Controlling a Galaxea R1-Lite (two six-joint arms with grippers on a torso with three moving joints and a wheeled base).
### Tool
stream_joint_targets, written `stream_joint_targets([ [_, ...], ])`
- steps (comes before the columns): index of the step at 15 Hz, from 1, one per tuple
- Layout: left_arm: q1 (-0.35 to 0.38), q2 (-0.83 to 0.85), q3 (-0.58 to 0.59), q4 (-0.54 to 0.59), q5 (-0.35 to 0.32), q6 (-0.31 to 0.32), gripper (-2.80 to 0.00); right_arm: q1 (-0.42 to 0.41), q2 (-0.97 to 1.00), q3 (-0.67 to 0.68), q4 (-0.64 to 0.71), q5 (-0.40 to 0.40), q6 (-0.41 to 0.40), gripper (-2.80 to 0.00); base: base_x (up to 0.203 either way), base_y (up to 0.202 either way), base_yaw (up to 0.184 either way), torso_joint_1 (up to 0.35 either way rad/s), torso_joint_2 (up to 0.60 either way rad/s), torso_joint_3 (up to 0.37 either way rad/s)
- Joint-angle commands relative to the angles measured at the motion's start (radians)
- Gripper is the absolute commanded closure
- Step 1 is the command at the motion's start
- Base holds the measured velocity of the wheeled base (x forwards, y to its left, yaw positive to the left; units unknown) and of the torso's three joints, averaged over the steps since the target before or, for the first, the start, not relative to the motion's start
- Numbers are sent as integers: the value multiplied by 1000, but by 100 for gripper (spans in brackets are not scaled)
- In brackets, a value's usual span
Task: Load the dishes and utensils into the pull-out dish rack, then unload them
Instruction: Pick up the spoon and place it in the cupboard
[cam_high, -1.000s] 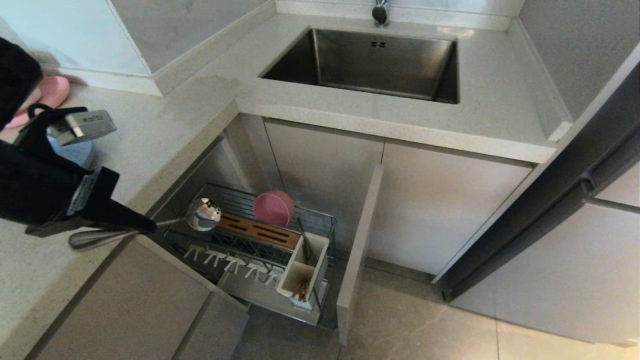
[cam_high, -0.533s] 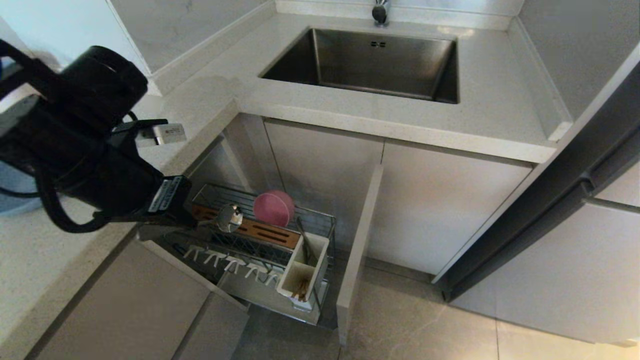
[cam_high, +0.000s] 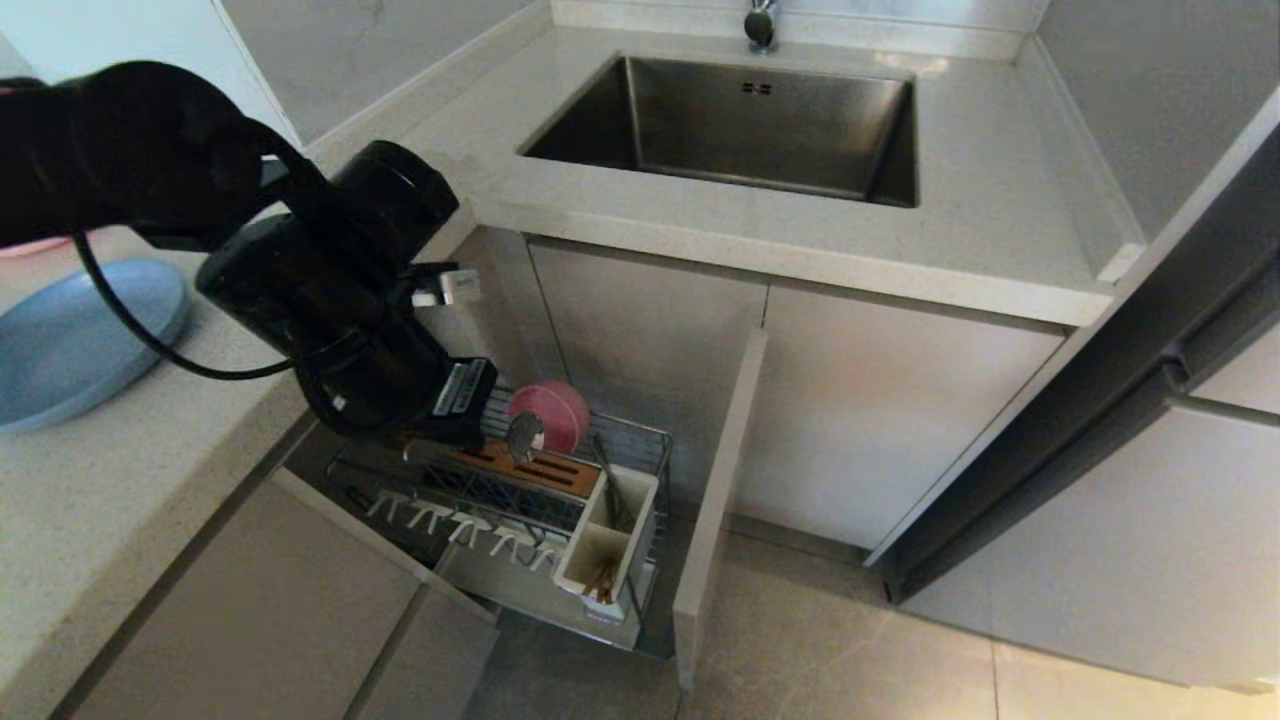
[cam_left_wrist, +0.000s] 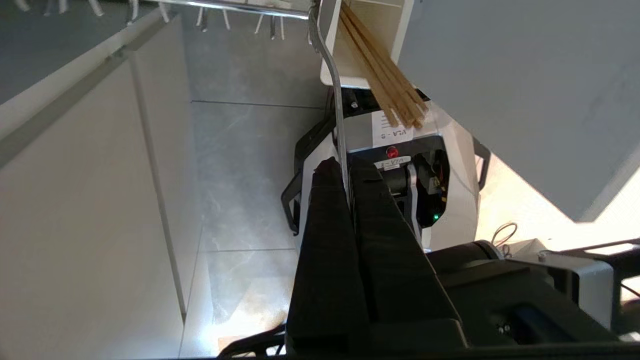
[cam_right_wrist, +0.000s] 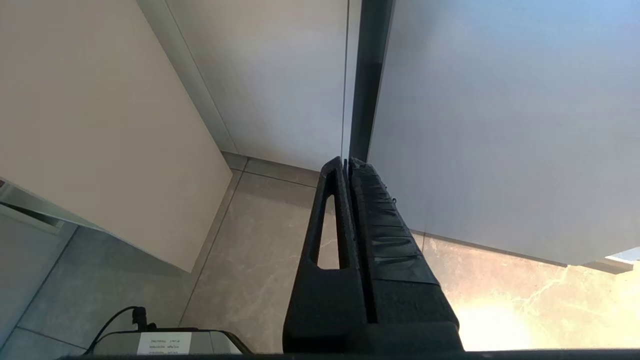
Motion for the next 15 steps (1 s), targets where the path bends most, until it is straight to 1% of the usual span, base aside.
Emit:
stream_joint_targets([
  [1,-14,60,-20,6,9,-5,0,0,0,0,0,0,0,0,0,0,0,0,0,0],
  [4,-28,130,-61,2,24,-27,0,0,1,0,0,0,0,0,0,0,0,0,0,0],
  [10,-57,201,-66,-9,22,-32,0,0,1,0,0,0,0,0,0,0,0,0,0,0],
  [15,-82,266,-66,-57,22,-39,0,0,1,0,0,0,0,0,0,0,0,0,0,0],
])
